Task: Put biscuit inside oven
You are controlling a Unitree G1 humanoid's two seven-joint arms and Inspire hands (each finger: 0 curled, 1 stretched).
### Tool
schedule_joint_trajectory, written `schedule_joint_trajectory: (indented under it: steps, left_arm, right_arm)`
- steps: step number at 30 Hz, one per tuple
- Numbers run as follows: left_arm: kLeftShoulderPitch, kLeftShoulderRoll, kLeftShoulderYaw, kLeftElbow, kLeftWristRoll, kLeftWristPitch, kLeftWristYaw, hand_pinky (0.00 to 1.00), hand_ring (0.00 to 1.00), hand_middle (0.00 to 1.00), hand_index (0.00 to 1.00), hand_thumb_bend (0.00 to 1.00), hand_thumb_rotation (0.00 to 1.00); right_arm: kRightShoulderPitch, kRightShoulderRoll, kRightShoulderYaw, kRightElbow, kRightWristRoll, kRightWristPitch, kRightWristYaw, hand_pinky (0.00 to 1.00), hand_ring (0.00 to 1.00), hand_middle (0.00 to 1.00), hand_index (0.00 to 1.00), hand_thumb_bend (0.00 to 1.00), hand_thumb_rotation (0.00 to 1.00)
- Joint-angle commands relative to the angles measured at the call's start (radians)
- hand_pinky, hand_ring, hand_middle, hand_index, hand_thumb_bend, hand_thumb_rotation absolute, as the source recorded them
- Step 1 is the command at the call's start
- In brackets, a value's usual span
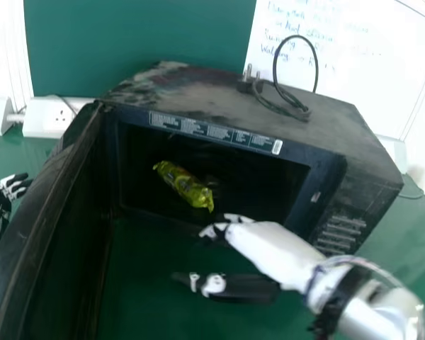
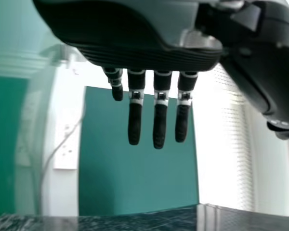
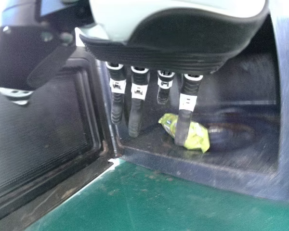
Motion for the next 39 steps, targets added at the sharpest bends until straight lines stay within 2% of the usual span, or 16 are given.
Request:
schedule_joint_trajectory:
  steps: [1, 4, 5, 6, 8, 10, 11, 13, 15, 17, 20, 25, 28, 31, 36, 39]
  left_arm:
    - [-0.023, 0.01, 0.016, 0.058, 0.045, -0.125, 0.018, 0.56, 0.62, 0.64, 0.65, 0.48, 0.48]
    - [-0.049, 0.019, 0.035, 0.133, 0.106, -0.259, 0.05, 0.54, 0.6, 0.63, 0.64, 0.49, 0.47]
    - [-0.056, 0.02, 0.046, 0.155, 0.14, -0.3, 0.07, 0.53, 0.59, 0.62, 0.63, 0.49, 0.44]
    - [-0.063, 0.022, 0.057, 0.178, 0.174, -0.34, 0.088, 0.52, 0.58, 0.61, 0.62, 0.51, 0.42]
    - [-0.079, 0.028, 0.08, 0.226, 0.241, -0.421, 0.125, 0.51, 0.56, 0.6, 0.61, 0.52, 0.41]
    - [-0.087, 0.036, 0.088, 0.259, 0.284, -0.477, 0.151, 0.51, 0.55, 0.58, 0.6, 0.54, 0.42]
    - [-0.087, 0.041, 0.087, 0.265, 0.301, -0.495, 0.158, 0.5, 0.54, 0.57, 0.59, 0.55, 0.43]
    - [-0.088, 0.044, 0.088, 0.256, 0.343, -0.527, 0.173, 0.45, 0.51, 0.56, 0.58, 0.54, 0.43]
    - [-0.091, 0.041, 0.099, 0.238, 0.396, -0.558, 0.19, 0.43, 0.48, 0.53, 0.57, 0.53, 0.43]
    - [-0.087, 0.037, 0.097, 0.208, 0.432, -0.571, 0.201, 0.42, 0.47, 0.51, 0.56, 0.55, 0.48]
    - [-0.084, 0.026, 0.074, 0.155, 0.451, -0.574, 0.21, 0.36, 0.42, 0.5, 0.53, 0.59, 0.44]
    - [-0.074, 0.038, 0.018, 0.111, 0.447, -0.594, 0.199, 0.32, 0.4, 0.47, 0.51, 0.69, 0.38]
    - [-0.067, 0.048, -0.007, 0.074, 0.448, -0.592, 0.189, 0.31, 0.39, 0.45, 0.49, 0.69, 0.32]
    - [-0.053, 0.052, -0.021, 0.014, 0.469, -0.572, 0.175, 0.3, 0.39, 0.43, 0.46, 0.72, 0.33]
    - [-0.042, 0.064, -0.024, -0.045, 0.529, -0.559, 0.158, 0.28, 0.37, 0.41, 0.43, 0.66, 0.4]
    - [-0.031, 0.083, -0.037, -0.054, 0.543, -0.553, 0.149, 0.28, 0.36, 0.42, 0.43, 0.63, 0.41]
  right_arm:
    - [-0.016, -0.067, -0.078, -0.031, 0.09, 0.021, 0.027, 0.48, 0.61, 0.67, 0.72, 0.92, 0.76]
    - [-0.035, -0.154, -0.17, -0.034, 0.206, 0.038, 0.062, 0.47, 0.6, 0.66, 0.69, 0.93, 0.73]
    - [-0.039, -0.193, -0.202, -0.034, 0.239, 0.027, 0.072, 0.34, 0.45, 0.55, 0.68, 0.94, 0.74]
    - [-0.042, -0.224, -0.233, -0.034, 0.273, 0.023, 0.079, 0.25, 0.35, 0.47, 0.68, 0.95, 0.77]
    - [-0.047, -0.283, -0.289, -0.034, 0.335, 0.046, 0.091, 0.19, 0.28, 0.4, 0.65, 0.96, 0.76]
    - [-0.051, -0.351, -0.335, -0.034, 0.384, 0.085, 0.103, 0.15, 0.23, 0.35, 0.58, 0.96, 0.7]
    - [-0.051, -0.389, -0.352, -0.034, 0.399, 0.101, 0.107, 0.17, 0.26, 0.37, 0.56, 0.96, 0.7]
    - [-0.047, -0.459, -0.38, -0.029, 0.431, 0.123, 0.115, 0.27, 0.37, 0.47, 0.64, 0.98, 0.76]
    - [-0.031, -0.49, -0.422, -0.018, 0.458, 0.136, 0.111, 0.32, 0.42, 0.51, 0.66, 0.99, 0.77]
    - [-0.01, -0.51, -0.477, -0.017, 0.474, 0.179, 0.109, 0.36, 0.46, 0.55, 0.66, 0.99, 0.74]
    - [0.016, -0.531, -0.563, -0.001, 0.507, 0.235, 0.121, 0.39, 0.49, 0.57, 0.64, 0.92, 0.62]
    - [0.059, -0.515, -0.696, 0.066, 0.579, 0.24, 0.123, 0.33, 0.43, 0.53, 0.61, 0.86, 0.58]
    - [0.079, -0.511, -0.757, 0.135, 0.645, 0.224, 0.134, 0.31, 0.41, 0.52, 0.61, 0.81, 0.53]
    - [0.095, -0.531, -0.791, 0.244, 0.73, 0.234, 0.155, 0.29, 0.4, 0.51, 0.59, 0.78, 0.43]
    - [0.11, -0.546, -0.802, 0.464, 0.84, 0.201, 0.171, 0.33, 0.42, 0.55, 0.6, 0.81, 0.44]
    - [0.127, -0.56, -0.803, 0.54, 0.868, 0.209, 0.156, 0.39, 0.46, 0.56, 0.61, 0.82, 0.37]
